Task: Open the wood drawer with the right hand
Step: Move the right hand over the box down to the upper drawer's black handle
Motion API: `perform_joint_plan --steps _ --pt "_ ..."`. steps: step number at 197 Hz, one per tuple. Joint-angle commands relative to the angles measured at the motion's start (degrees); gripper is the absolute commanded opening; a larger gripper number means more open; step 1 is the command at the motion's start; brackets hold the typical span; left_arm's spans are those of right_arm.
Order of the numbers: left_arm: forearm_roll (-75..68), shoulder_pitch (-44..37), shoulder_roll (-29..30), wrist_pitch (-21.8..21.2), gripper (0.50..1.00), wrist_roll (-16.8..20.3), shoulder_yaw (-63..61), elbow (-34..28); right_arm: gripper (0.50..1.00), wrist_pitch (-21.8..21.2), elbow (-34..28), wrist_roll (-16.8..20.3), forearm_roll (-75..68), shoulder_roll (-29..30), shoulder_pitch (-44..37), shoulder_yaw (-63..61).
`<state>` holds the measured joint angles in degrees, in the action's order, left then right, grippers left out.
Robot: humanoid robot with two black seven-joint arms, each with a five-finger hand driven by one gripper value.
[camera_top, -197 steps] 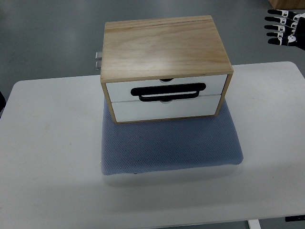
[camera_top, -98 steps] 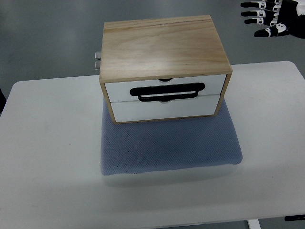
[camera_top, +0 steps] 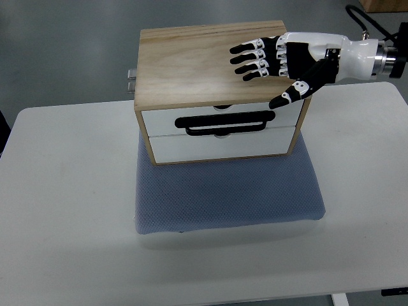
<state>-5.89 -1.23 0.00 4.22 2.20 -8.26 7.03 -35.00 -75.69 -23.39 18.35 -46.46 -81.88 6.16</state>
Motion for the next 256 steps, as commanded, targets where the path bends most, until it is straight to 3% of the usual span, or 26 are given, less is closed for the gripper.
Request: perform_joint_plan --steps 1,76,165,256 --pt "0.0 0.0 0.0 0.0 1.0 0.0 0.0 0.0 0.944 0.0 -3.4 0.01 1.69 0.75 -0.29 -0.01" --pt "0.0 0.0 0.0 0.0 1.0 0.0 0.0 0.0 0.944 1.34 -4.02 0.45 11.53 5.85 -0.56 0.69" --pt "0.0 0.0 0.0 0.0 1.0 0.0 0.0 0.0 0.944 2.31 3.71 0.45 13.64 8.75 1.02 0.69" --pt "0.0 0.0 0.0 0.0 1.0 0.0 0.0 0.0 0.944 4.33 7.05 0.45 15.57 10.16 3.66 0.78"
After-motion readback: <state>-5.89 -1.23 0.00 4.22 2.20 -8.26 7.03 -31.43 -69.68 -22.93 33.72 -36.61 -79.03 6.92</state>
